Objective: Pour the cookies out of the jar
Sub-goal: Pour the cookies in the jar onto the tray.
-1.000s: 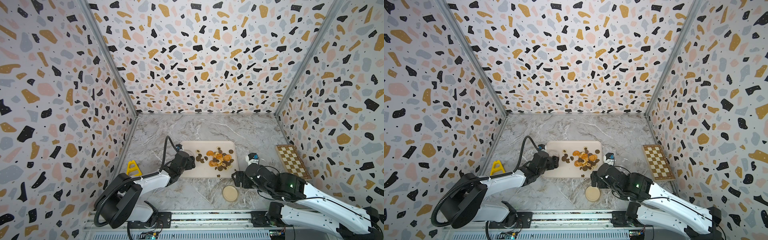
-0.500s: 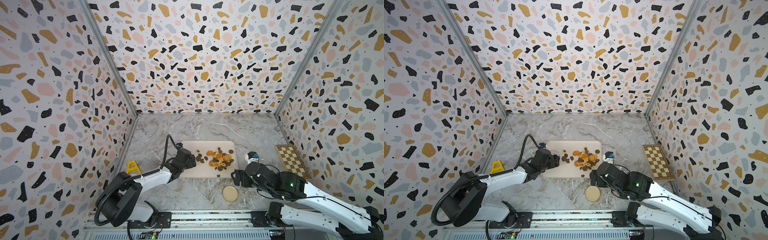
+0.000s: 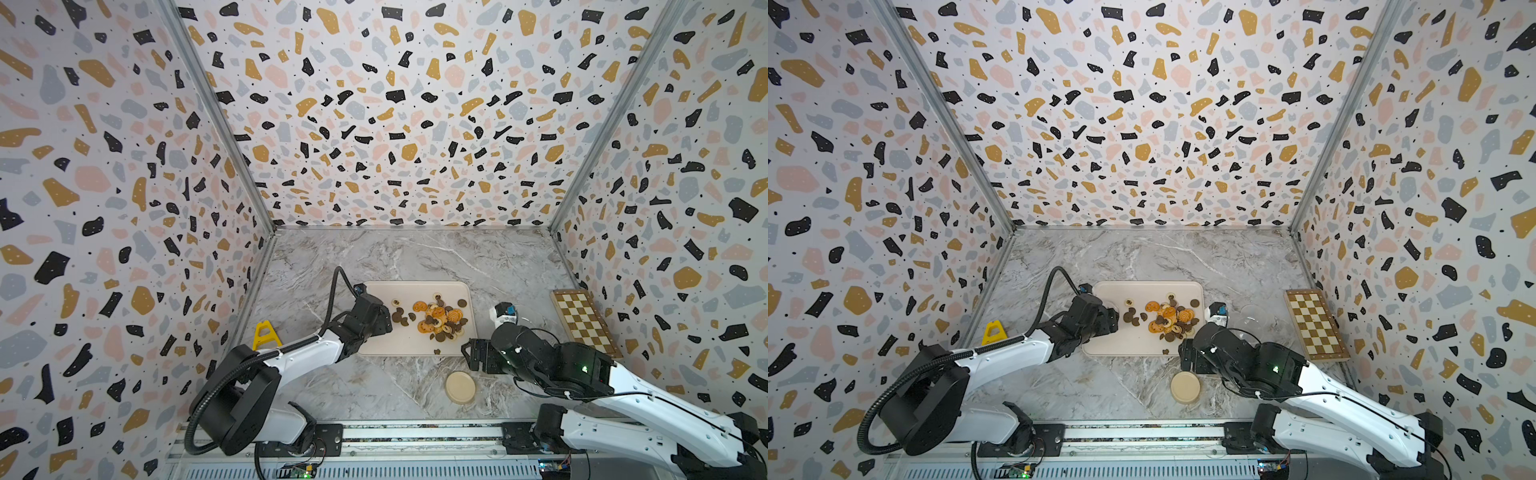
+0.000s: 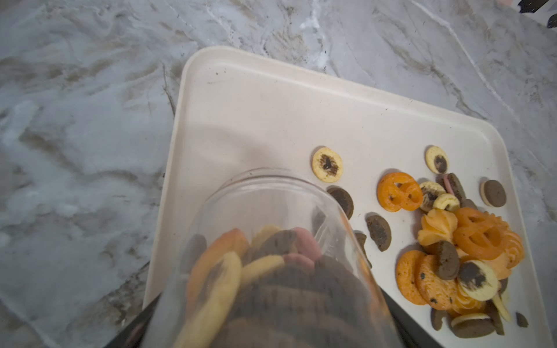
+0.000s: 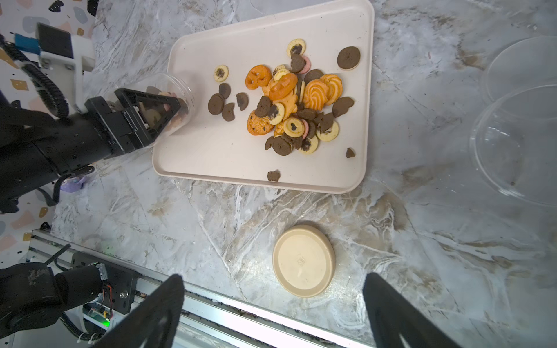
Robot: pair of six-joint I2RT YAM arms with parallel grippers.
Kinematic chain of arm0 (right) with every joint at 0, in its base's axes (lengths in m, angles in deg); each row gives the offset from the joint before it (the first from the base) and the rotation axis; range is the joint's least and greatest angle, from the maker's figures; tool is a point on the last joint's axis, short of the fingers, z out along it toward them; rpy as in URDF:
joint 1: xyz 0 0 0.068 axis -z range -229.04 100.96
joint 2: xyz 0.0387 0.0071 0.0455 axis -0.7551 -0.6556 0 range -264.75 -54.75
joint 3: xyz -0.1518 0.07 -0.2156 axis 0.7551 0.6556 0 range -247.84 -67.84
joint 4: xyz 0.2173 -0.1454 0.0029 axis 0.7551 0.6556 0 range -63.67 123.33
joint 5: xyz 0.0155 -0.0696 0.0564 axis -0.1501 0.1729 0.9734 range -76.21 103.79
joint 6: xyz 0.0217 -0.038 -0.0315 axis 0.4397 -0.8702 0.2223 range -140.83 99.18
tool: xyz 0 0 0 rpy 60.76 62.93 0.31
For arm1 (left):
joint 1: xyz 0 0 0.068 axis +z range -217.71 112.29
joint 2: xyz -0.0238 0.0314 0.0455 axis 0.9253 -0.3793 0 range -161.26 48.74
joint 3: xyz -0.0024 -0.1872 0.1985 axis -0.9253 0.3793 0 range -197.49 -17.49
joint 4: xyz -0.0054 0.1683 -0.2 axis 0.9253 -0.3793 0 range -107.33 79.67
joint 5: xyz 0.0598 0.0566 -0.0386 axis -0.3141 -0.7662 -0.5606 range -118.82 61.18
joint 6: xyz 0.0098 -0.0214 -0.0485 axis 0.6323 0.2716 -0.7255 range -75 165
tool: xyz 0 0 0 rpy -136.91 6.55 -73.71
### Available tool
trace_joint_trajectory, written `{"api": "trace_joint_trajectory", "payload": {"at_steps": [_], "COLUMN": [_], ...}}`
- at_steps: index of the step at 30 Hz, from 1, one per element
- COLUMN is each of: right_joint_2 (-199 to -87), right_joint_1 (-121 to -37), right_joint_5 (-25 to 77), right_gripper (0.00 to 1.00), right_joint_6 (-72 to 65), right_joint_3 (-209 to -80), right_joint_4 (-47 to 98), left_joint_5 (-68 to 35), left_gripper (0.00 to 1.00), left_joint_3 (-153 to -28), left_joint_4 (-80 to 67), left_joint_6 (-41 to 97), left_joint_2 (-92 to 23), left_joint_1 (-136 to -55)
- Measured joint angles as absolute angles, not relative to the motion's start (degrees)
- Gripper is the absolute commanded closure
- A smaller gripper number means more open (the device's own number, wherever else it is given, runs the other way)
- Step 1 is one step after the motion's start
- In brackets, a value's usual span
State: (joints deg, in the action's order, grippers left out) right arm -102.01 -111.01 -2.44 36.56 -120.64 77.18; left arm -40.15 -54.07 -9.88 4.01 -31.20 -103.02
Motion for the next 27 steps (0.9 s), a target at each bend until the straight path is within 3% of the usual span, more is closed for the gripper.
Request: {"api": "trace_joint_trajectory", "payload": {"at_steps": [27], "right_joint_2": [-101.6], "right_joint_1": [-111.0], "right_joint_5": [-2.0], "right_gripper": [0.07], "right_joint_6": [36.6], "right_joint_3": [-120.6], "right_joint_4": [76.7], "left_joint_5": [-39.9], "left_gripper": [1.0], "left_joint_3": [-56.5], "left_joint_4": [-16.4], "left_joint_6": [1.2], "left_joint_2": [-28.7], "left_joint_1": [-103.1]}}
